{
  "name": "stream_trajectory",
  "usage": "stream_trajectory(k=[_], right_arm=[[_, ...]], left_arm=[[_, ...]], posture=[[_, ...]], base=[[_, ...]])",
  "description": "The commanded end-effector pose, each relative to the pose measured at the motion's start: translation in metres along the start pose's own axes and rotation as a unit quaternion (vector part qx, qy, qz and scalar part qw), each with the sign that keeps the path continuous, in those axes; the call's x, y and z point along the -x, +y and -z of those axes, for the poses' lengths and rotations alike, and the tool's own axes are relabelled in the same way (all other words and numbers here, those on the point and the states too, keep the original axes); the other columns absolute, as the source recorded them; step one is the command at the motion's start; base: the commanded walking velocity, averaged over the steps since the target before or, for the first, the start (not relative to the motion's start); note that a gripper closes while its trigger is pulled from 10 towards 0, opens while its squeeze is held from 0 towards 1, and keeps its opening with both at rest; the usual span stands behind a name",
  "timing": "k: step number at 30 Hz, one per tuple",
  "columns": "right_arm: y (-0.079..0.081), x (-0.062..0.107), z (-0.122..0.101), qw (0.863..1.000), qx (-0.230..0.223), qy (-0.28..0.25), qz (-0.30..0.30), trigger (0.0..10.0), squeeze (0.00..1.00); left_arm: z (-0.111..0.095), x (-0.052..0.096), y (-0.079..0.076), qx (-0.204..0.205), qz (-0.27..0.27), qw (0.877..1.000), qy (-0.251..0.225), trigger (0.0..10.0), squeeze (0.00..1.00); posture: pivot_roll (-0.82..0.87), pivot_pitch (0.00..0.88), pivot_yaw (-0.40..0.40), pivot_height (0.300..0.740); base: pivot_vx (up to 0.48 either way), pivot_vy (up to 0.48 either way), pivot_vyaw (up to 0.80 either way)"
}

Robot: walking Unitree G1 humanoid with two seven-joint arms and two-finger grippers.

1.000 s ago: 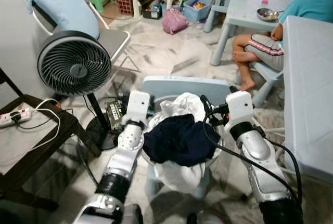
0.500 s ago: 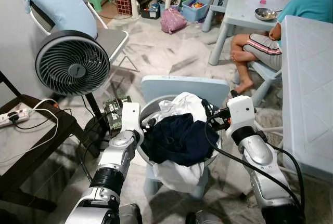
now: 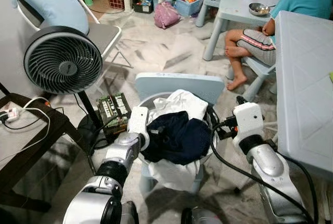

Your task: Hang hanger

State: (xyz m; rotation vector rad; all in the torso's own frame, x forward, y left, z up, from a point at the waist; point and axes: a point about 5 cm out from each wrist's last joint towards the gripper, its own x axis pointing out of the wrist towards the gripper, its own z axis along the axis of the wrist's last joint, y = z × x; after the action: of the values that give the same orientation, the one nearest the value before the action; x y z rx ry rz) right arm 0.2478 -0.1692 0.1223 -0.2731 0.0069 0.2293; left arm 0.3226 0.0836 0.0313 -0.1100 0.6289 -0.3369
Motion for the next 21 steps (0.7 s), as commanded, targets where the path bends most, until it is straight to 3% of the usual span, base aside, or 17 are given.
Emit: stream_trajectory(k=[1,8,9,10,14,19,21], right_arm=[[-0.003,0.006,-0.003,1.000,0.007,0.003,0.001,10.0,0.00],[-0.006,0.023,-0.007,1.000,0.012,0.018,-0.006,10.0,0.00],[-0.006,0.028,-0.007,1.000,0.011,0.024,-0.013,10.0,0.00],[-0.005,0.037,-0.006,0.999,0.006,0.035,-0.028,10.0,0.00],[-0.005,0.051,-0.005,0.997,-0.004,0.052,-0.050,10.0,0.00],[0.003,0.075,-0.004,0.988,-0.024,0.087,-0.129,10.0,0.00],[0.002,0.077,-0.003,0.987,-0.022,0.090,-0.132,10.0,0.00]], left_arm=[[0.003,-0.001,-0.002,0.005,0.007,1.000,0.005,10.0,0.00],[0.008,-0.004,-0.009,0.021,0.031,0.999,0.013,10.0,0.00],[0.008,-0.005,-0.010,0.023,0.036,0.999,0.011,2.5,0.00],[0.007,-0.006,-0.013,0.022,0.047,0.999,0.007,0.0,0.00],[0.004,-0.006,-0.016,0.012,0.052,0.999,0.001,0.0,0.00],[-0.001,-0.007,-0.014,0.015,0.043,0.999,-0.019,0.0,0.00],[-0.001,-0.007,-0.013,0.016,0.042,0.999,-0.020,0.0,0.00]], posture=[[-0.18,0.199,-0.013,0.740],[-0.23,0.229,-0.015,0.740],[-0.24,0.234,-0.015,0.740],[-0.24,0.240,-0.016,0.740],[-0.25,0.247,-0.016,0.740],[-0.25,0.255,-0.015,0.740],[-0.26,0.256,-0.016,0.740]], base=[[0.000,0.000,0.00],[0.000,0.000,0.00],[0.000,0.000,0.00],[0.000,0.000,0.00],[0.000,0.000,0.00],[0.000,0.000,0.00],[0.000,0.000,0.00]])
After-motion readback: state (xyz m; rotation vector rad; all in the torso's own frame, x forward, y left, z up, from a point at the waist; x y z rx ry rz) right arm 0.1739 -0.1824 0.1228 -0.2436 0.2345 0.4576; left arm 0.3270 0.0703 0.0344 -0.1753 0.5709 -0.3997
